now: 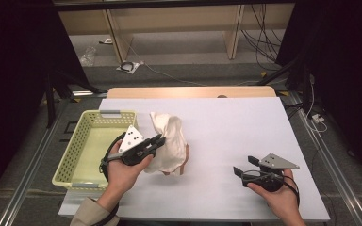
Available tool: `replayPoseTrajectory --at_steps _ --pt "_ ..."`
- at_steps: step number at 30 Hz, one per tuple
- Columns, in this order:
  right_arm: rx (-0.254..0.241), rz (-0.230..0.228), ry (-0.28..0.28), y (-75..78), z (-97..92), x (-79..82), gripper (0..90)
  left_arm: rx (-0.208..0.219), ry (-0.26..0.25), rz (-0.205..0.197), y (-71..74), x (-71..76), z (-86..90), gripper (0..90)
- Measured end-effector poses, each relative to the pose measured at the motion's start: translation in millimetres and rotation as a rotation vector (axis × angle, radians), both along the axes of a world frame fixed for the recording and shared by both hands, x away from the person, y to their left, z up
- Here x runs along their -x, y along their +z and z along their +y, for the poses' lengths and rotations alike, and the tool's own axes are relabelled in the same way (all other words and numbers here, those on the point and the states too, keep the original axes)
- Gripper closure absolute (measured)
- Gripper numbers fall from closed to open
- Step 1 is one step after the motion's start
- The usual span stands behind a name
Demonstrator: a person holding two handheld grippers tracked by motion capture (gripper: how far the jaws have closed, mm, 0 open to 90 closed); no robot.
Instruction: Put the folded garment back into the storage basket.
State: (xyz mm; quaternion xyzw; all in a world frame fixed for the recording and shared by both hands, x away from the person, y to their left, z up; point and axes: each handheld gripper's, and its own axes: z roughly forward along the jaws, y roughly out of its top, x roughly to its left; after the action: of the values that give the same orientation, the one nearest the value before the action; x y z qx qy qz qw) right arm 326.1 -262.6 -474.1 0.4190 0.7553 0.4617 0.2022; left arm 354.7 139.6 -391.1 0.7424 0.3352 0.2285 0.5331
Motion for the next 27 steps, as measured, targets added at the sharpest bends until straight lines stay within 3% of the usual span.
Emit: replayPoseTrajectory --at_steps 27 --pt "-0.003 0.0 -0.002 0.0 -0.3 0.0 27.3 0.009 0.02 -0.01 4.2 -1.7 8.5 81.7"
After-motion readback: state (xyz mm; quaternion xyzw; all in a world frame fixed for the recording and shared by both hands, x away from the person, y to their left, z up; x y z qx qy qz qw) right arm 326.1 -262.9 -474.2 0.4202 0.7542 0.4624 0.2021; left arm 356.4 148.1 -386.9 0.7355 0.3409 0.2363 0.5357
